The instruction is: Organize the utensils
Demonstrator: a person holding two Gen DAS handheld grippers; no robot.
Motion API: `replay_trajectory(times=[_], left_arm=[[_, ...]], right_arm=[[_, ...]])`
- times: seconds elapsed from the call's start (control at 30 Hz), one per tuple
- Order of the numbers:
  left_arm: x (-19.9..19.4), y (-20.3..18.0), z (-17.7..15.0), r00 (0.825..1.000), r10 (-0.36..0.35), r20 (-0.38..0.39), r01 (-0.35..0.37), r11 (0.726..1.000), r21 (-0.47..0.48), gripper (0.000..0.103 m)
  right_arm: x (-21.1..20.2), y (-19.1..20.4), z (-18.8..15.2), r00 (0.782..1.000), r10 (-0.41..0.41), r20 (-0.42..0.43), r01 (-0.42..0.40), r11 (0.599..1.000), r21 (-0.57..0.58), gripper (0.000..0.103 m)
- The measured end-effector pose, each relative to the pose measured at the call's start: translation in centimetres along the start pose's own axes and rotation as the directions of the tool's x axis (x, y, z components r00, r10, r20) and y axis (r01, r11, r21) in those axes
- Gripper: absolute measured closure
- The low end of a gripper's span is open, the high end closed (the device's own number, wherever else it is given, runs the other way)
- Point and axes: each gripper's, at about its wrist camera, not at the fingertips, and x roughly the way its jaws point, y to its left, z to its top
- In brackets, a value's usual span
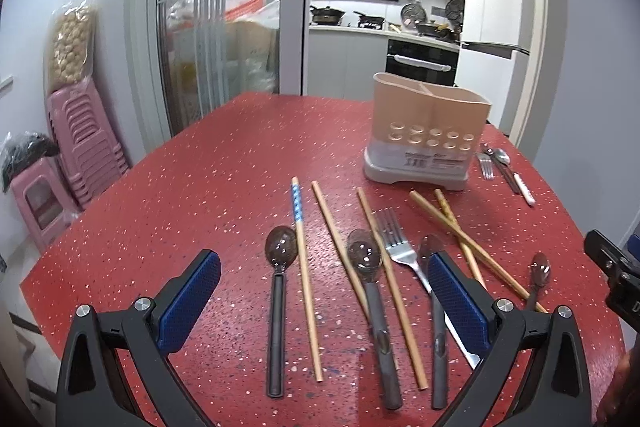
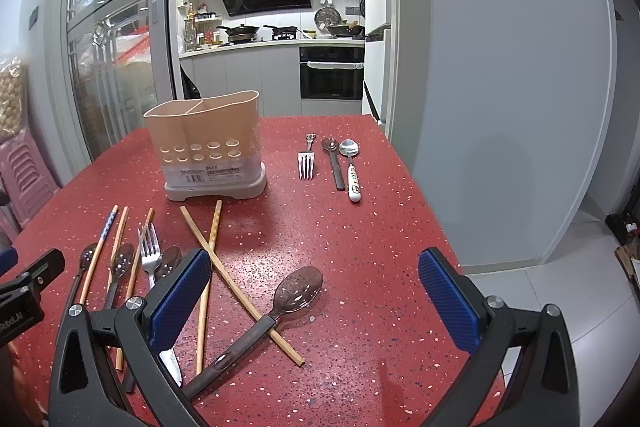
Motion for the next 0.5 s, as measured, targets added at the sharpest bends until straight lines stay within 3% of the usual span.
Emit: replay_trajectory(times=[0.5], left_arm=[[1.9, 0.8, 0.1, 0.997, 0.017, -0.073, -0.017, 1.000, 0.002, 0.000]], right_arm=[[1.8, -0.5, 0.5, 0.994, 0.040, -0.100, -0.038, 0.999, 0.022, 0.000]])
